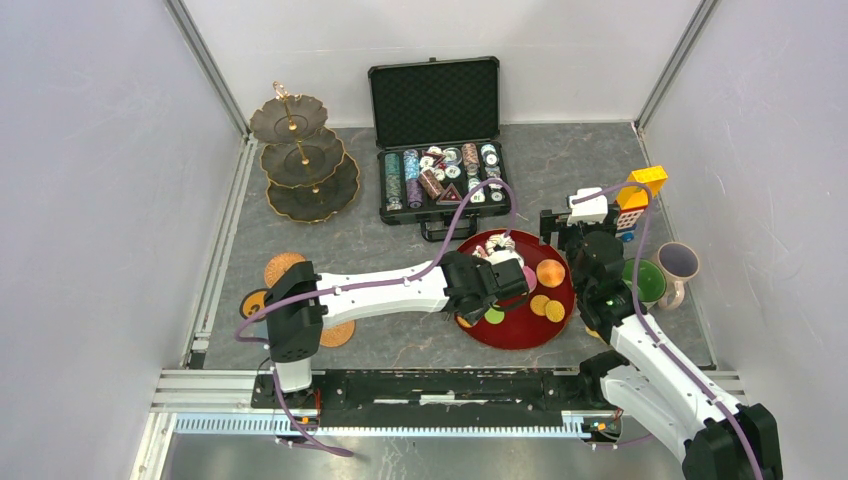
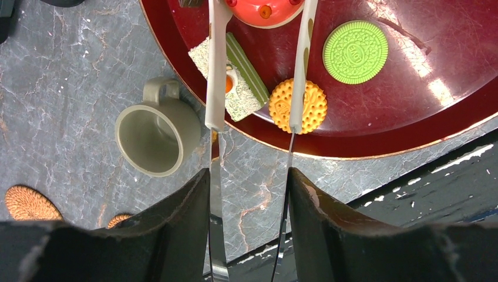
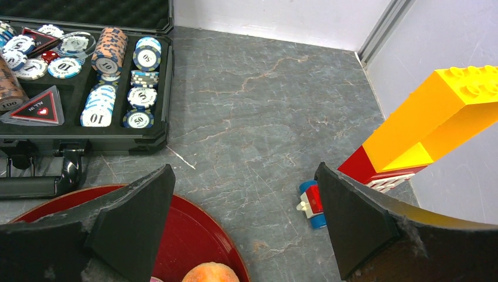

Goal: Serve the afternoon tea
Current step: Pick up the desert from the tray.

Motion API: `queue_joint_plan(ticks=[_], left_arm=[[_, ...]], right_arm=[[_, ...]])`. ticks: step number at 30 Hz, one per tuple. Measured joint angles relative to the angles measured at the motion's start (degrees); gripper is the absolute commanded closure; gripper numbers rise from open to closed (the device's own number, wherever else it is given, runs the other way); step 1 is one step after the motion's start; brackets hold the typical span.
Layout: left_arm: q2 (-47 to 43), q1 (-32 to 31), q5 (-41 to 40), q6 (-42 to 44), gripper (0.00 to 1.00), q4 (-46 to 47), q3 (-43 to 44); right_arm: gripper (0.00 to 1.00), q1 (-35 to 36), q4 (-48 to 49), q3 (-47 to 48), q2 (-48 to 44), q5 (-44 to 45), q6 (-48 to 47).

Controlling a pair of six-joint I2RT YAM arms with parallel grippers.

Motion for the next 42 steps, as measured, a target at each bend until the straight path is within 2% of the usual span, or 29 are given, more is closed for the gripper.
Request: queue_joint_plan(ticks=[6,14,22,29,34,38,42], left_arm=[[-1.38,0.07,0.85,0.02,0.56,-0.09,0.0],[-8.35,0.11,2.01,0.02,0.58,-1.33,0.11],[-13.77,0.98,-1.11,0.0,0.6,-7.13,0.55],[-21.81,9.33,-4.66,0.02,0.6,-9.27,-3.61],[-27.1,17.4,-7.58,2.4,0.6,-6.67,-6.29],[-27.58,21.94,-9.51,4.96,0.6,-2.89,-6.82],[-26.12,23.34,-13.57,6.97,0.59,0.31,-6.82]], right_arm=[[0.02,0.0,0.0,0.0,0.0,0.0,0.0],[0.02,0.0,0.0,0.0,0.02,-0.02,0.02],[0.02,0.0,0.0,0.0,0.13,-0.04,0.02],[0.02,0.0,0.04,0.0,0.66,-0.33,0.09],[0.02,-0.02,0.87,0.0,2.62,-1.73,0.37],[0.02,-0.02,0.87,0.0,4.35,-2.64,0.7],[0.02,0.0,0.92,0.0,5.68,-3.58,1.01]])
